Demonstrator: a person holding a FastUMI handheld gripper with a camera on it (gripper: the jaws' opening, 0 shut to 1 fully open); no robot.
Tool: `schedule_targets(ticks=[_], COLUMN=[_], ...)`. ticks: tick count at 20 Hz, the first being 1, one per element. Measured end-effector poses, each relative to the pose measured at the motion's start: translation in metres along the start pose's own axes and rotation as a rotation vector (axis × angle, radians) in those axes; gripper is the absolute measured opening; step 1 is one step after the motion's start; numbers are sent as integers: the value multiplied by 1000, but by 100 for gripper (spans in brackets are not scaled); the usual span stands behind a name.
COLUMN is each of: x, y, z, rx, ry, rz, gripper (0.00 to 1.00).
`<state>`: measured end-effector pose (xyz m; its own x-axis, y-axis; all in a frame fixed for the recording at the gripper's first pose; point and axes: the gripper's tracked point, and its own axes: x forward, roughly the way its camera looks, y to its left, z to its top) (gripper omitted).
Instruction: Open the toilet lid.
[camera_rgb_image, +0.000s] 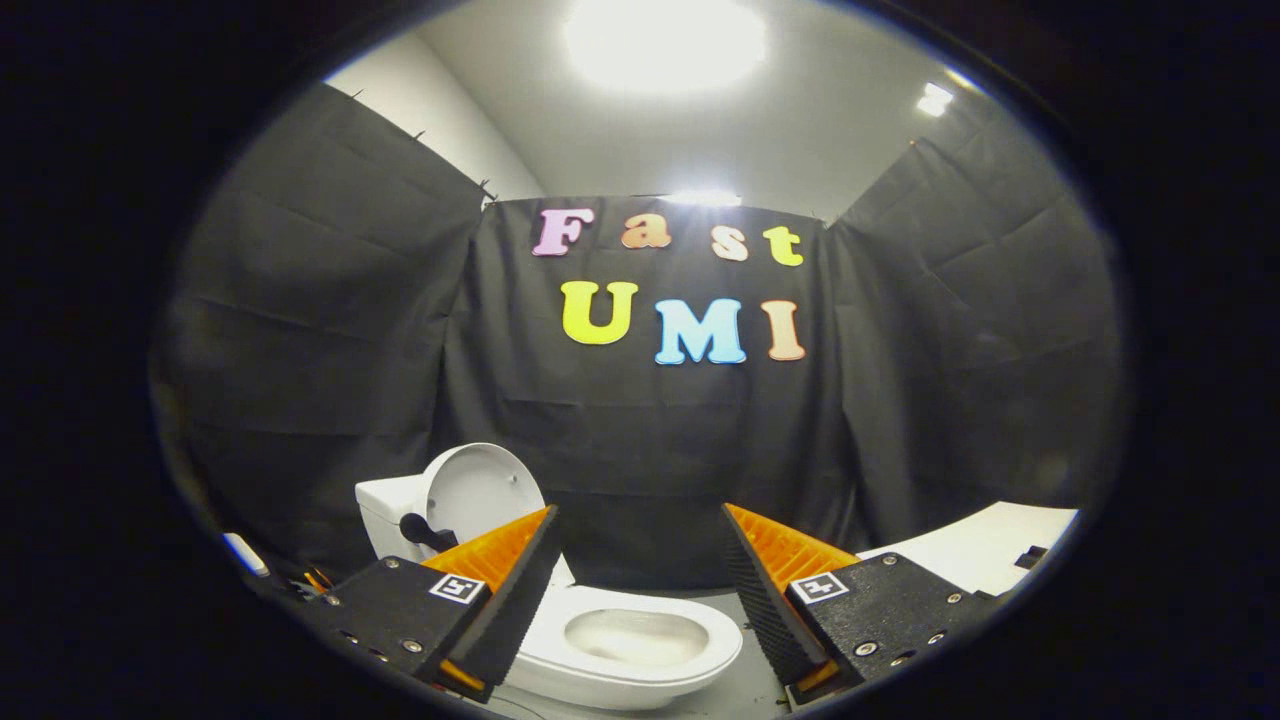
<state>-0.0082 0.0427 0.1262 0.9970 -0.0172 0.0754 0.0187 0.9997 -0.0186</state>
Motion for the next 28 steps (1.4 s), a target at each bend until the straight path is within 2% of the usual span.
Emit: schedule_targets(ticks=[5, 9, 14, 18, 28], x=[-21, -27, -29, -29, -30], y=[-23, -23, -22, -26, -21], z=[-25, -37, -35, -42, -27], rx=[-13, -35, 6, 8, 19], ry=[24, 51, 42, 61, 18], rz=[-28, -19, 5, 8, 34], gripper=[95, 95, 95, 95, 95])
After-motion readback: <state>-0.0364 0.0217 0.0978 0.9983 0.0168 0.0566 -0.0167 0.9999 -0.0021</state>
